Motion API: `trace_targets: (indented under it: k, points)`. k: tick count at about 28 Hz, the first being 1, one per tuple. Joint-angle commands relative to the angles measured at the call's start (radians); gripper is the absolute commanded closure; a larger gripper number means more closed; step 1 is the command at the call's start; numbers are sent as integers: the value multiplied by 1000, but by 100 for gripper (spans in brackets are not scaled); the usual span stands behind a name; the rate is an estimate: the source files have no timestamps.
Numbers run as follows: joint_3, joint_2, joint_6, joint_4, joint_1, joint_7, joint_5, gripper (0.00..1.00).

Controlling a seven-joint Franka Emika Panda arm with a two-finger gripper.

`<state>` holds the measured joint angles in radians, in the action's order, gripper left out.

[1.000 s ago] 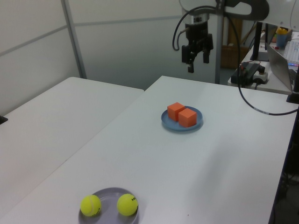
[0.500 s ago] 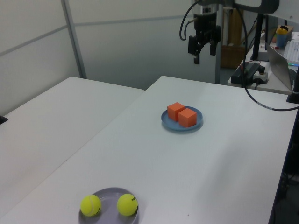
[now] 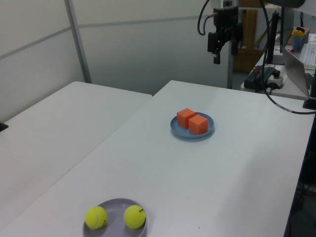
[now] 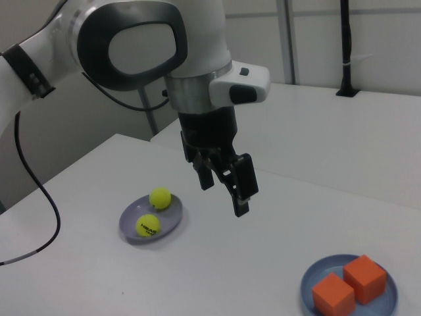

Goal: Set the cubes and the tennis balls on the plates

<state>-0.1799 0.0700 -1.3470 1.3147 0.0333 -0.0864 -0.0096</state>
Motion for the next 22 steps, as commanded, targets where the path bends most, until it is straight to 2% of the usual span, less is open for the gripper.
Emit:
trace_targets:
  k: [1,22]
  points:
    - [-1,-19,6,24,10,13,26,0]
    - [-1,-38,19,20,11,22,30,0]
